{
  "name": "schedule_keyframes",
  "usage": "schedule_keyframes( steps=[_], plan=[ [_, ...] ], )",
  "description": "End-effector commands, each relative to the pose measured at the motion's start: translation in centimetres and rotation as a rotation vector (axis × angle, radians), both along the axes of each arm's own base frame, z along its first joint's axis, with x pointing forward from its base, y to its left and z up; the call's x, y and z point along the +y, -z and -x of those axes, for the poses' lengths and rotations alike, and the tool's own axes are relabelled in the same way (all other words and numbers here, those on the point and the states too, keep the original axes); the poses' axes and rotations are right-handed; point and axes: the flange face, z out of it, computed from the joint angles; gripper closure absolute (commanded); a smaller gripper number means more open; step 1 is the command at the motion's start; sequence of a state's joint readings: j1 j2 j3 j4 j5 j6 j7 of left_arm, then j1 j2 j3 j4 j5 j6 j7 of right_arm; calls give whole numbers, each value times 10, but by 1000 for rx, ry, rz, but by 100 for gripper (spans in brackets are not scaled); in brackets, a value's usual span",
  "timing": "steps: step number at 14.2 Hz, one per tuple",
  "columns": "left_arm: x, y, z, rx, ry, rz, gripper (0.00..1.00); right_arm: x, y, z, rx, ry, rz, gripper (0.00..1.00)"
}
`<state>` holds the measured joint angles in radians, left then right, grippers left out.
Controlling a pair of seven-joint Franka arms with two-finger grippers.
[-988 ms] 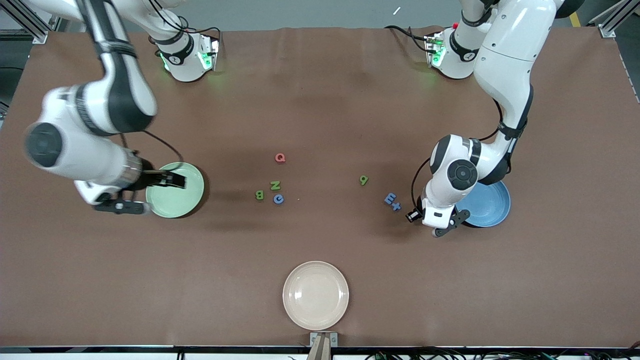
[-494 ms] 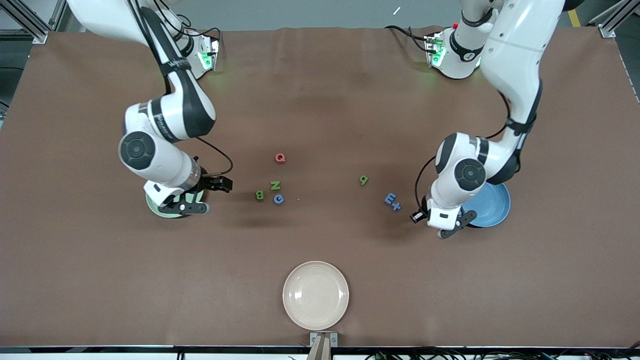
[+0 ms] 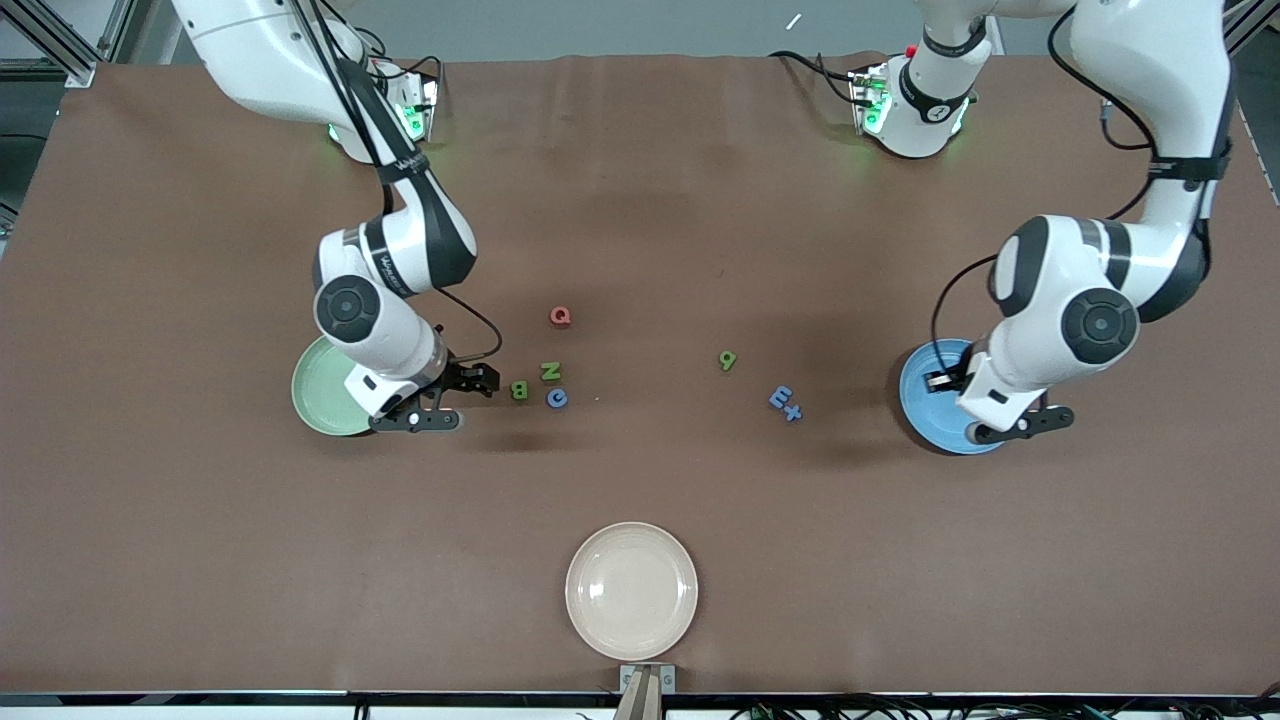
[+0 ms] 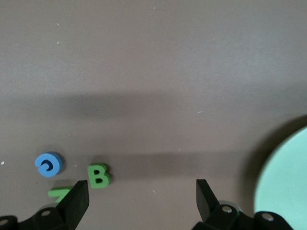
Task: Sort upper and lower case letters into plates
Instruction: 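Place the u in the blue plate while the right gripper grasps the B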
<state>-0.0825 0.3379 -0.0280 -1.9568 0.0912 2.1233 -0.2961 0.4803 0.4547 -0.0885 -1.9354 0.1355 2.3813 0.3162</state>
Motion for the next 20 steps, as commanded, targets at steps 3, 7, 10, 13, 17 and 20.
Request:
schedule_keyframes(
  steps=[3,7,10,13,17,20],
  plan=[
    [28,48,22,-47,155,5,82,40,34,17,-35,14,1,5],
    [46,78,35,-58,174,4,82,50,48,22,-42,10,6,15],
    [49,92,40,-63,181,5,80,50,54,26,-32,6,12,25],
    [49,92,39,-67,180,5,76,54,59,30,-37,-1,12,29],
    [48,89,39,-71,184,6,36,62,66,36,-30,5,17,29],
    [27,70,36,-96,195,11,1,65,68,39,-26,-1,19,33]
  ],
)
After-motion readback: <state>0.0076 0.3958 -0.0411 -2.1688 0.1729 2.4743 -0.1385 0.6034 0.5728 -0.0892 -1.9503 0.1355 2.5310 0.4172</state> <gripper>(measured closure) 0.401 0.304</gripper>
